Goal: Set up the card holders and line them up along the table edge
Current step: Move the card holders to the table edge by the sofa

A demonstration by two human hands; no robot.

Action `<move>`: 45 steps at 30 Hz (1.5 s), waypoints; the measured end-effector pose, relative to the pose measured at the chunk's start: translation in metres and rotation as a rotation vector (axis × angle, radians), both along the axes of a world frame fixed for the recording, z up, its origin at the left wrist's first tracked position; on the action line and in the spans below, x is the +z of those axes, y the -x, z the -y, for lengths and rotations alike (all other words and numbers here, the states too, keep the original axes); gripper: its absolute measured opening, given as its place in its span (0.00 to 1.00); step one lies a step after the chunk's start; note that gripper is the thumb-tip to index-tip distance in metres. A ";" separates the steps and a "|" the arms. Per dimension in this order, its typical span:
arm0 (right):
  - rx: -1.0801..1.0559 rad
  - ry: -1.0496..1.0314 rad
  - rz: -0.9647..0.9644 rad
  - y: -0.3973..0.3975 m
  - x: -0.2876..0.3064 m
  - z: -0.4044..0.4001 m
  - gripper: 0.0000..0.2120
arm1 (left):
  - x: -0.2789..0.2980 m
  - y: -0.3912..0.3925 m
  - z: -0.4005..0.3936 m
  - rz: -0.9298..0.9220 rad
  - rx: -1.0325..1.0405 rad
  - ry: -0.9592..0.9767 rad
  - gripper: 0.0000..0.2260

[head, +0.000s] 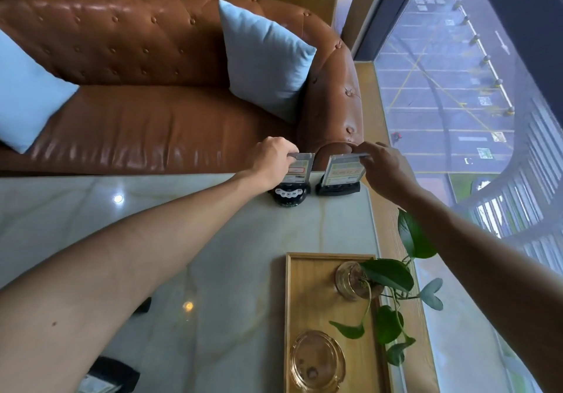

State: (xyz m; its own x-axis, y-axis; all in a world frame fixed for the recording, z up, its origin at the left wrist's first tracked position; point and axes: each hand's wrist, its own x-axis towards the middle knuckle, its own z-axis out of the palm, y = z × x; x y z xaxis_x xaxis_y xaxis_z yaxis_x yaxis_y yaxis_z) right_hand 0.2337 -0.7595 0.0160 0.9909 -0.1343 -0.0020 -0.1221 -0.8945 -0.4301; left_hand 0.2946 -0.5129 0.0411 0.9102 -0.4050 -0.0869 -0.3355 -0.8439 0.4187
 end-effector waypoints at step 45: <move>0.491 -0.149 -0.108 0.149 0.059 -0.441 0.28 | 0.070 0.275 -0.421 -0.230 0.322 0.281 0.19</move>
